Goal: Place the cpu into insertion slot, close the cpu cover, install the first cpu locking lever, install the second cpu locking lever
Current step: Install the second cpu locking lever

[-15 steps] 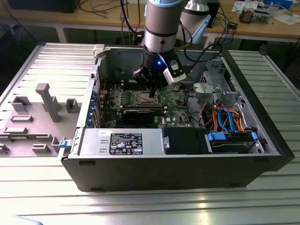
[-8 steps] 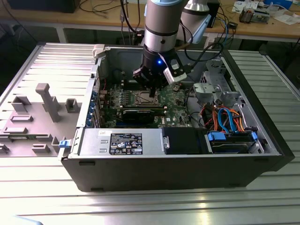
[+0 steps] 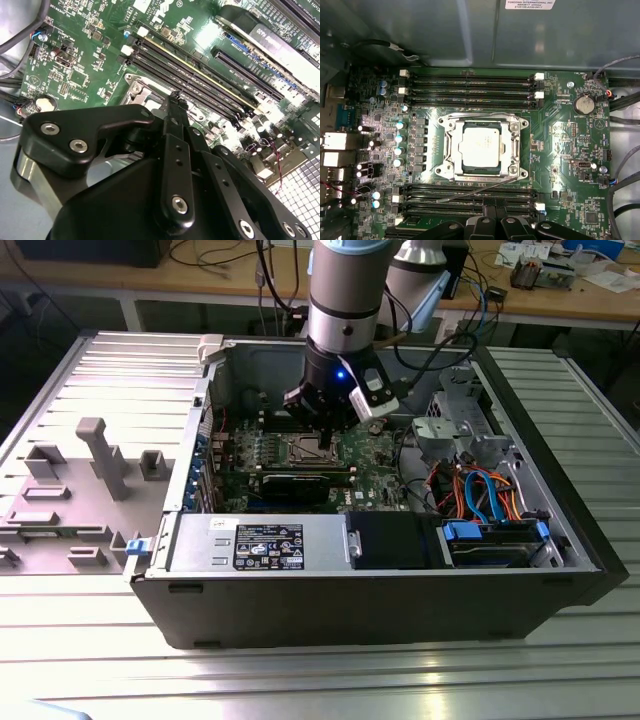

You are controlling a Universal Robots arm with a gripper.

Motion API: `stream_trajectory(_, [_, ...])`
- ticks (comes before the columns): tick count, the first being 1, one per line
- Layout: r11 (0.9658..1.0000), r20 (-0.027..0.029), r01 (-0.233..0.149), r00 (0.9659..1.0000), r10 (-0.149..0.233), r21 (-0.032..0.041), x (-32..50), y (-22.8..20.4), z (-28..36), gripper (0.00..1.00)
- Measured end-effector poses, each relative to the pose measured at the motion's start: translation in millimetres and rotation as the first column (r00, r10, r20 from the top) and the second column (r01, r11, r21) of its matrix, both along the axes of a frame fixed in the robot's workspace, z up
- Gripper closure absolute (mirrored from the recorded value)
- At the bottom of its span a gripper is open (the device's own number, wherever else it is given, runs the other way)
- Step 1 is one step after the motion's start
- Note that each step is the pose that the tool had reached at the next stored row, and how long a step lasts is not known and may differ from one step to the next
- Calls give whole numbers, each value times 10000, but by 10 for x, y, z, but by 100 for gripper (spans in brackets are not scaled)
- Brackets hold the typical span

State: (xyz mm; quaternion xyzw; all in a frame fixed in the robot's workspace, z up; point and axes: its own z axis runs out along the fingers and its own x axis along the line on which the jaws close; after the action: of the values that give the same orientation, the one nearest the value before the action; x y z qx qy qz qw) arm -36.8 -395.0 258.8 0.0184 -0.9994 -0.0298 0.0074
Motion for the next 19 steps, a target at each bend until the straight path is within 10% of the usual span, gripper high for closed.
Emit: stream_trajectory(19, [9995,-122,-300,9995,300,1,-68,-21,-94,89])
